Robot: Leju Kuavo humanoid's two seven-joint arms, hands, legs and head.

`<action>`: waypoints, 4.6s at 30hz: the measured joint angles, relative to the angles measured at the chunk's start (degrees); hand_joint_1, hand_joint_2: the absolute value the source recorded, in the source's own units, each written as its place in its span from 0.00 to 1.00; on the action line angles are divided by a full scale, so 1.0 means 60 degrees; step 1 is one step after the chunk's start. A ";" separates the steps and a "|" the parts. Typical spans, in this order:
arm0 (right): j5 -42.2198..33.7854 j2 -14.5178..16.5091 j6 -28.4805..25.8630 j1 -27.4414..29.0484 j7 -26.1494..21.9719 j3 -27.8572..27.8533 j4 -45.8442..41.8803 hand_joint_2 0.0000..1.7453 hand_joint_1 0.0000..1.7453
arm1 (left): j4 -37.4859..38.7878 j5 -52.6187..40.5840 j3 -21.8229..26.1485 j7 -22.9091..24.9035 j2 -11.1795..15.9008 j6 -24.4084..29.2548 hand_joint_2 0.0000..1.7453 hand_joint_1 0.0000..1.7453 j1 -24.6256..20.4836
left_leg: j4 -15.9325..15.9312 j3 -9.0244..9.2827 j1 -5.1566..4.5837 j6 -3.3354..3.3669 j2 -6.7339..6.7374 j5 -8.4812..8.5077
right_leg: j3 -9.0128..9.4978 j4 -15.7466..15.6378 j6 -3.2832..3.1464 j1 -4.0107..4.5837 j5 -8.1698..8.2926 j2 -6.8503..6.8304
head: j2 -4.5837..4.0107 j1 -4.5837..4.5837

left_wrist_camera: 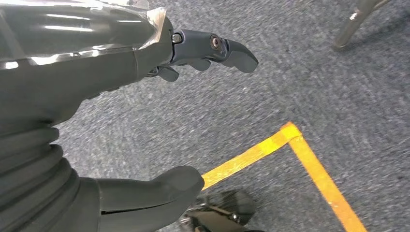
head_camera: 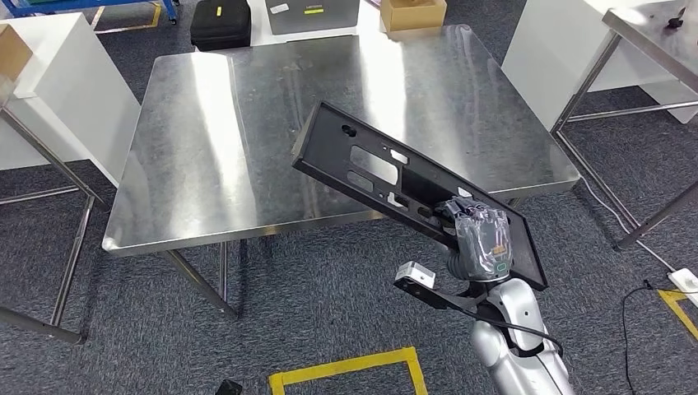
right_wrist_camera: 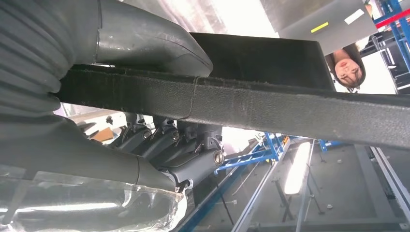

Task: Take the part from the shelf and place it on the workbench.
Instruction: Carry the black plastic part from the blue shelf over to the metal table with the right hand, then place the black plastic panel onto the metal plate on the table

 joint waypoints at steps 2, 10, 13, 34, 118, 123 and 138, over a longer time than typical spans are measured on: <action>-0.0001 0.0002 0.0000 -0.0003 0.0000 0.0000 0.0001 1.00 0.86 | 0.0000 0.0000 0.0000 0.0000 0.0003 0.0000 1.00 0.00 0.0001 | -0.0403 0.0145 -0.0007 0.0035 -0.0001 0.0346 | 0.0035 -0.0008 0.0016 -0.0002 -0.0042 -0.0001 | 0.0000 0.0002; -0.0252 -0.0077 0.0011 0.0001 0.0005 -0.0103 0.0052 1.00 0.86 | 0.0000 0.0073 0.0004 -0.0721 -0.0010 0.0108 1.00 0.00 -0.0044 | -0.1894 0.0964 -0.0132 0.0629 -0.0027 0.1301 | -0.1428 0.2812 0.0293 0.0074 -0.1312 0.0006 | 0.0000 0.0082; -0.0357 -0.0145 0.0004 -0.0082 -0.0124 -0.0201 0.0218 1.00 0.86 | 0.0000 0.0215 0.0028 -0.1111 -0.0048 0.0366 1.00 0.00 -0.0035 | -0.1838 0.1110 -0.0153 0.0617 -0.0095 0.1121 | -0.1690 0.2531 0.0512 0.0075 -0.0730 0.0003 | 0.0000 0.0097; -0.0734 0.1453 0.0444 -0.3235 -0.0543 0.1083 0.3295 1.00 0.86 | 0.0018 0.0157 0.0103 -0.1503 -0.0248 0.0897 1.00 0.00 -0.0184 | -0.1744 0.1251 -0.0189 0.0434 -0.0064 0.0775 | -0.0753 0.0114 0.0391 0.0137 0.0457 0.0009 | 0.0000 0.0092; -0.0768 0.2442 -0.0015 -0.4075 -0.0432 0.1628 0.5861 1.00 0.86 | 0.0028 0.0117 -0.0053 -0.0528 -0.0209 0.0474 1.00 0.00 -0.0142 | -0.1844 0.0951 -0.0238 0.0667 -0.0072 0.1300 | -0.1542 0.3027 0.0410 0.0092 -0.1412 0.0025 | 0.0000 0.0106; -0.0771 0.2434 0.0005 -0.4084 -0.0421 0.1627 0.5858 1.00 0.86 | 0.0046 0.0115 -0.0068 -0.0529 -0.0253 0.0479 1.00 0.00 -0.0142 | -0.1791 0.1223 -0.0450 0.0683 -0.0173 0.1000 | -0.0559 0.0114 0.0111 0.0373 0.0285 0.0084 | 0.0000 0.0107; -0.0656 0.2514 0.0122 -0.4142 -0.0210 0.1569 0.5809 1.00 0.86 | 0.0039 -0.0002 -0.0123 -0.0704 -0.0180 0.0687 1.00 0.00 -0.0137 | -0.1333 0.0597 0.0276 -0.0336 -0.0027 0.1203 | -0.0047 0.0164 0.0360 -0.0098 -0.0237 0.0092 | -0.0002 0.0085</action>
